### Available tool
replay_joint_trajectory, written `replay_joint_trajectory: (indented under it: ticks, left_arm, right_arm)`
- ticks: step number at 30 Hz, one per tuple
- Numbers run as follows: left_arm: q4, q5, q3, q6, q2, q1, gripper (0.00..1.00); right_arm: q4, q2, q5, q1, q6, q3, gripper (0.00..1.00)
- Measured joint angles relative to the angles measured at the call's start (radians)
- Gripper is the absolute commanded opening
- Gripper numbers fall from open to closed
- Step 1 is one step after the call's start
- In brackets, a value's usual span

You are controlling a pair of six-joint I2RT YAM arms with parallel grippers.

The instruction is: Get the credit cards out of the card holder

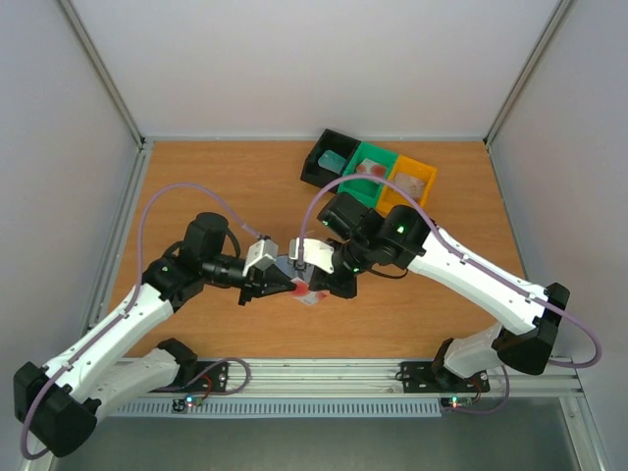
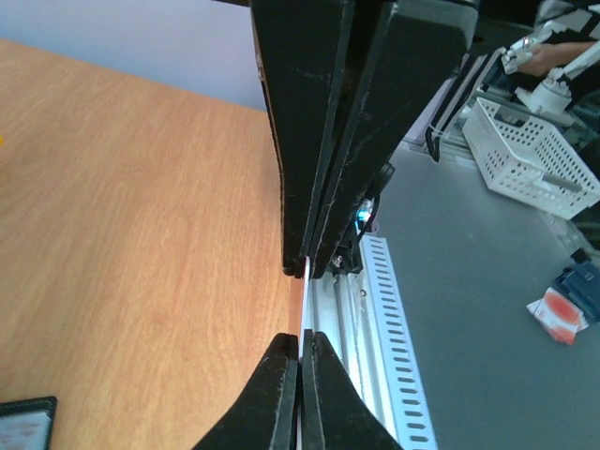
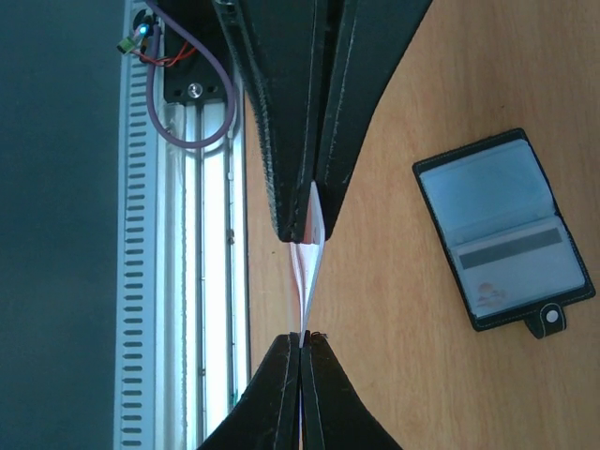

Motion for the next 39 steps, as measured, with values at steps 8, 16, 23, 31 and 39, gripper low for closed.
replay_joint_trajectory:
  ticks: [8, 16, 23, 31, 39]
  left_arm:
    - [0.072, -0.056, -0.010, -0.103, 0.000, 0.001, 0.00]
    - [0.407, -0.332, -0.087, -0.747, -0.008, 0.127, 0.00]
    - [0.389, -0.591, -0.077, -1.221, -0.048, 0.279, 0.00]
    - [0.337, -0.658, -0.077, -1.483, -0.130, 0.311, 0.00]
    - [0.331, -0.661, -0.113, -1.580, -0.150, 0.338, 0.00]
  right_arm:
    - [0.041, -0.023, 0.068, 0.000, -0.015, -0.013, 0.41]
    - [0.393, -0.299, 0.362, 0.001, -0.086, -0.261, 0.53]
    - [0.909, -0.271, 0.397, 0.038, -0.318, -0.472, 0.73]
    - [1.297, -0.003, 0.370, 0.045, -0.545, -0.543, 0.71]
    - [1.466, 0.111, 0.412, 0.047, -0.642, -0.473, 0.70]
